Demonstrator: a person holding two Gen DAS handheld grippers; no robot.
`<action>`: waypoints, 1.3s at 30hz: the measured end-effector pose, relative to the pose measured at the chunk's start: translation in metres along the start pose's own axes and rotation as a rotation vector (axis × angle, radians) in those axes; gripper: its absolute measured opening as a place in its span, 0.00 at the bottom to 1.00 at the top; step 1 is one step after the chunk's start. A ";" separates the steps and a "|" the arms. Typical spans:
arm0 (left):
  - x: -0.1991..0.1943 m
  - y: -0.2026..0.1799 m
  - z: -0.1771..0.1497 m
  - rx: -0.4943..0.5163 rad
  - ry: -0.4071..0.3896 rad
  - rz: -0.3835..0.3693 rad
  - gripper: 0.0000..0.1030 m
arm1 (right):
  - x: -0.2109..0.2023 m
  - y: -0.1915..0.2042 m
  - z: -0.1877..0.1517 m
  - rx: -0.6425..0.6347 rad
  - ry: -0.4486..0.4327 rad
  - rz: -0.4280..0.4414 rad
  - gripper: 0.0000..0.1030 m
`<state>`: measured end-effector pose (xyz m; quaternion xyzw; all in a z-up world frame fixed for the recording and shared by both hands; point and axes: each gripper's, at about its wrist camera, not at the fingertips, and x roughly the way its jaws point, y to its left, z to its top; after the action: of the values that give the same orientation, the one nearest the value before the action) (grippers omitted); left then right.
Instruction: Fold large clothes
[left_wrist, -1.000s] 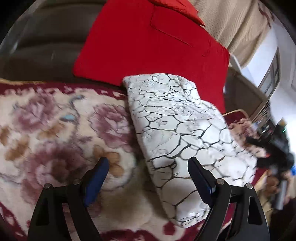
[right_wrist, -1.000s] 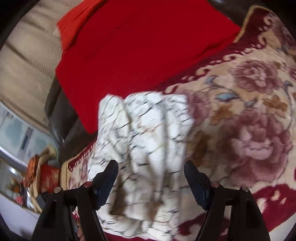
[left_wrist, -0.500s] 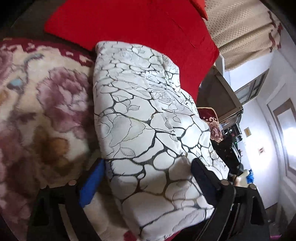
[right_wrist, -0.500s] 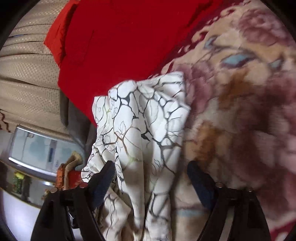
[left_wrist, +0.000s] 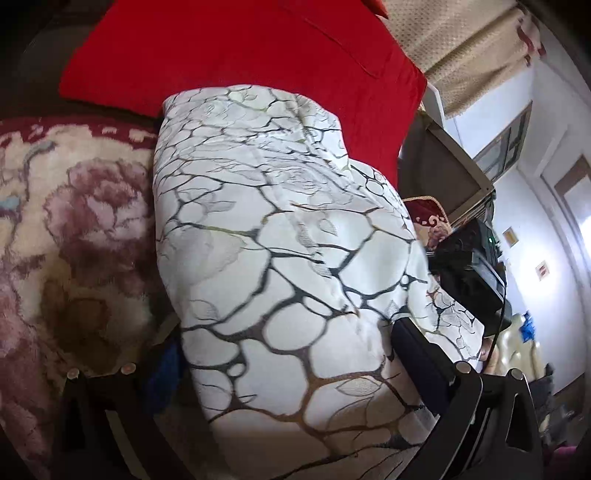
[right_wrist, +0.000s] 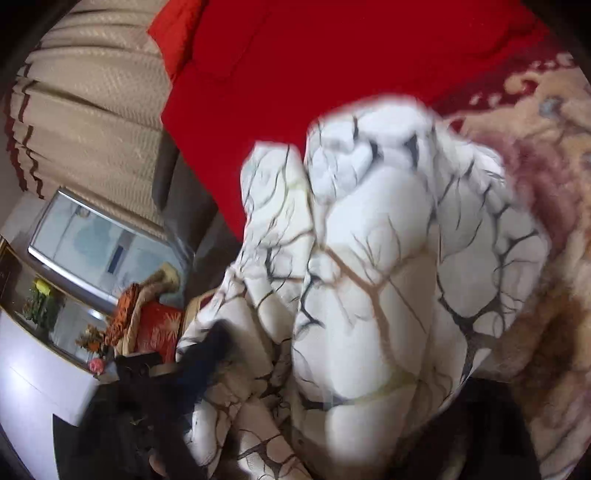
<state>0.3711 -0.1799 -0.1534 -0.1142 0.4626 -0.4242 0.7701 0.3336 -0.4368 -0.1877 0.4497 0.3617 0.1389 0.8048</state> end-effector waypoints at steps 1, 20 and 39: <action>0.000 -0.003 0.000 0.012 -0.007 0.007 1.00 | 0.001 0.003 -0.002 -0.010 -0.010 -0.020 0.63; -0.132 -0.010 -0.028 0.134 -0.229 0.279 0.88 | 0.042 0.124 -0.046 -0.204 0.000 0.145 0.43; -0.111 0.017 -0.052 0.077 -0.115 0.518 0.91 | 0.073 0.106 -0.060 -0.137 0.100 -0.175 0.67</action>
<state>0.3152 -0.0741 -0.1230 0.0133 0.4154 -0.2231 0.8818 0.3525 -0.3002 -0.1537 0.3527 0.4292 0.1148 0.8236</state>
